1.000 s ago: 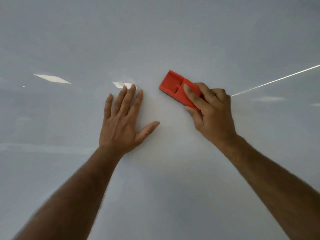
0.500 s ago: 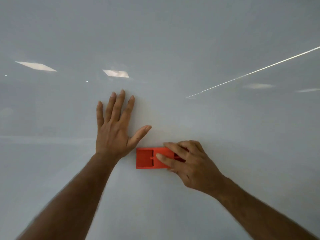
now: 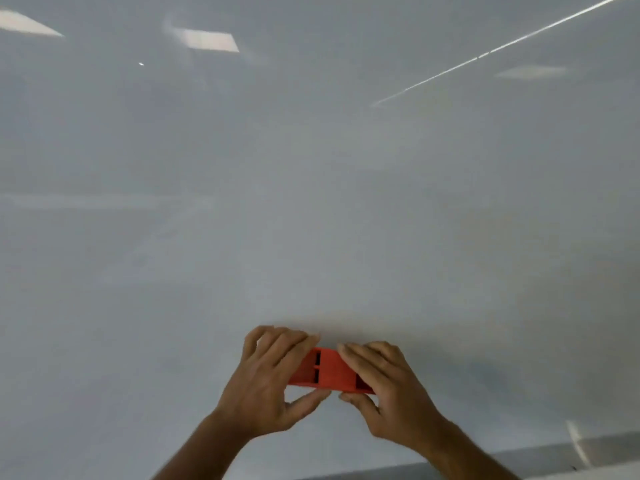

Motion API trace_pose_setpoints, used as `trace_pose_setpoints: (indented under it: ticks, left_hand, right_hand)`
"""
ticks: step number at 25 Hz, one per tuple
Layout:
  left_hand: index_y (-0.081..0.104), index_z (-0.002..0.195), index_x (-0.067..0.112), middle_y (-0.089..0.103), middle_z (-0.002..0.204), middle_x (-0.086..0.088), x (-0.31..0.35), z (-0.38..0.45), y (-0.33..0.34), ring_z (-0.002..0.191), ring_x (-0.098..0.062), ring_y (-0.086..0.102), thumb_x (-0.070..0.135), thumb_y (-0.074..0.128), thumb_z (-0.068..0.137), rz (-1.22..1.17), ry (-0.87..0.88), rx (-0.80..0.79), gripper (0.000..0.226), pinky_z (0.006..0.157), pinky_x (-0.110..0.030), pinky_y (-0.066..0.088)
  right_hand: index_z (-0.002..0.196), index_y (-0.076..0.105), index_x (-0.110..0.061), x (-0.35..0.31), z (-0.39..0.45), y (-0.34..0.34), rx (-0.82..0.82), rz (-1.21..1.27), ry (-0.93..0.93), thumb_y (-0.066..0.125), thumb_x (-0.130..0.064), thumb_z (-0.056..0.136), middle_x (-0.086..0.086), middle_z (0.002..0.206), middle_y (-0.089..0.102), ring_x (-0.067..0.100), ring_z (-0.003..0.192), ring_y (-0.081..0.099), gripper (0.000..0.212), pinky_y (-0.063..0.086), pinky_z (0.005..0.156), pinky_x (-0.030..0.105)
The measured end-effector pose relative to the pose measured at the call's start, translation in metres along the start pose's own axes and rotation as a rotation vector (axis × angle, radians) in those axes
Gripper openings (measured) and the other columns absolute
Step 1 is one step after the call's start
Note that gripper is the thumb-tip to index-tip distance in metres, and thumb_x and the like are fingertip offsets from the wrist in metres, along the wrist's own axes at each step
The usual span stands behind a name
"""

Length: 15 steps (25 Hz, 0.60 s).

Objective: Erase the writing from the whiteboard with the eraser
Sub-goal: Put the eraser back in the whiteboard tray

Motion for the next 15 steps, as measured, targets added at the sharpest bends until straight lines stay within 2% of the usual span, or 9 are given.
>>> trace_pose_setpoints:
  ticks: [4, 9, 13, 15]
  left_hand:
    - [0.073, 0.12, 0.015, 0.071, 0.115, 0.0, 0.018, -0.062, 0.039, 0.103, -0.017, 0.063, 0.065, 0.066, 0.086, -0.045, -0.053, -0.166, 0.061, 0.096, -0.034, 0.043]
    - [0.073, 0.117, 0.019, 0.072, 0.111, 0.003, 0.037, -0.106, 0.073, 0.095, -0.018, 0.069, 0.065, 0.064, 0.081, -0.057, -0.083, -0.372, 0.059, 0.086, -0.033, 0.054]
    - [0.075, 0.112, 0.023, 0.071, 0.109, 0.006, 0.057, -0.123, 0.101, 0.09, -0.015, 0.071, 0.062, 0.078, 0.068, -0.024, -0.176, -0.48, 0.059, 0.082, -0.031, 0.053]
    - [0.075, 0.108, 0.024, 0.072, 0.106, 0.007, 0.068, -0.131, 0.116, 0.087, -0.016, 0.072, 0.063, 0.076, 0.069, 0.021, -0.233, -0.498, 0.055, 0.084, -0.03, 0.048]
  right_hand:
    - [0.135, 0.058, -0.008, -0.009, -0.055, 0.034, -0.169, 0.008, 0.077, 0.083, -0.035, 0.078, 0.004, 0.131, 0.066, 0.018, 0.116, 0.049, 0.069, 0.053, 0.095, 0.035]
    - [0.135, 0.057, -0.012, -0.016, -0.106, 0.067, -0.342, 0.016, 0.199, 0.086, -0.035, 0.074, 0.004, 0.131, 0.067, 0.025, 0.115, 0.064, 0.071, 0.057, 0.096, 0.038]
    - [0.135, 0.058, -0.013, -0.006, -0.134, 0.089, -0.419, 0.062, 0.299, 0.081, -0.026, 0.077, 0.005, 0.132, 0.064, 0.026, 0.119, 0.061, 0.064, 0.052, 0.104, 0.04]
    - [0.14, 0.054, -0.018, 0.002, -0.146, 0.101, -0.496, 0.078, 0.373, 0.073, -0.027, 0.086, 0.004, 0.139, 0.056, 0.025, 0.126, 0.053, 0.059, 0.046, 0.11, 0.037]
Point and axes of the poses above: each hand's wrist, its own z-axis towards the middle knuckle, its own y-axis out of the palm, x = y × z, the point moved 1 cm from there along z, towards the middle knuckle
